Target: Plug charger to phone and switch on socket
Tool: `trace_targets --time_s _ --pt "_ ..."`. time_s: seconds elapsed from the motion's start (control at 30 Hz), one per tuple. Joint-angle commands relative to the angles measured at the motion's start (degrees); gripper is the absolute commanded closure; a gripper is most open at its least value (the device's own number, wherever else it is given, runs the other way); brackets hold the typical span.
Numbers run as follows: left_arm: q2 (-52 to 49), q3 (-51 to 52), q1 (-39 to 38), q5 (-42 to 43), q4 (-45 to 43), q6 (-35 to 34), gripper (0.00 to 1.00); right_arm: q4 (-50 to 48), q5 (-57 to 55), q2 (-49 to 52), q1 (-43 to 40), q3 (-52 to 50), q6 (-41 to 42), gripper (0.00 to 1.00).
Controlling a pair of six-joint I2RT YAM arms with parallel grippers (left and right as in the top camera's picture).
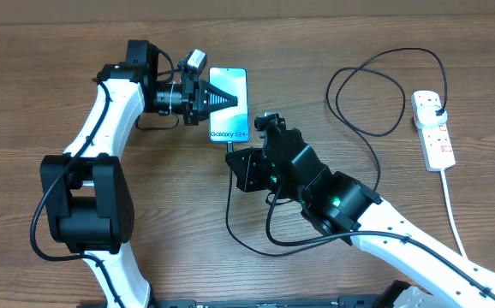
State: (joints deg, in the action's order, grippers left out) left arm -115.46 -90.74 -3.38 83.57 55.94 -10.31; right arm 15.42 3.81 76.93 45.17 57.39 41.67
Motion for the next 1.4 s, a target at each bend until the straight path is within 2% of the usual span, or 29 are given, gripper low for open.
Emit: trace_targets --time_s 0.0,0.13,0.43,0.6,0.8,1.0,1.2,1.37 --pt "0.1 0.4 -2.4 1.1 1.2 1.6 0.96 -0.9 -6.6 -1.3 -5.5 4.7 -1.7 0.40" --pt "0.1 0.4 -2.4 -5.3 1.2 1.6 0.96 3.6 -3.8 -4.7 -7.3 4.7 -2.9 0.21" --pt "0.1 0.4 -3.8 -25.0 2.6 1.5 0.96 25.1 -3.7 -9.1 -15.4 4.6 -4.3 0.00" --pt "0.0 0.4 -6.6 -38.7 5.3 0.0 0.96 34.3 -3.7 -7.6 -19.5 4.5 -4.3 0.00" --pt "0.0 0.4 -11.0 -54.3 6.9 -5.7 0.96 38.0 -3.7 -5.7 -19.9 4.5 -4.3 0.00" --pt "-0.3 0.4 -15.5 -59.7 7.0 -7.1 0.96 37.9 -3.7 -4.8 -19.9 4.5 -4.3 0.00" --pt "-0.5 2.1 -19.3 -69.6 6.1 -13.9 0.96 37.9 -3.7 -4.8 -19.9 4.5 -4.3 0.00" --pt "-0.6 4.8 -21.3 -70.2 3.4 -14.2 0.96 37.9 -3.7 -4.8 -19.9 4.5 -4.3 0.00"
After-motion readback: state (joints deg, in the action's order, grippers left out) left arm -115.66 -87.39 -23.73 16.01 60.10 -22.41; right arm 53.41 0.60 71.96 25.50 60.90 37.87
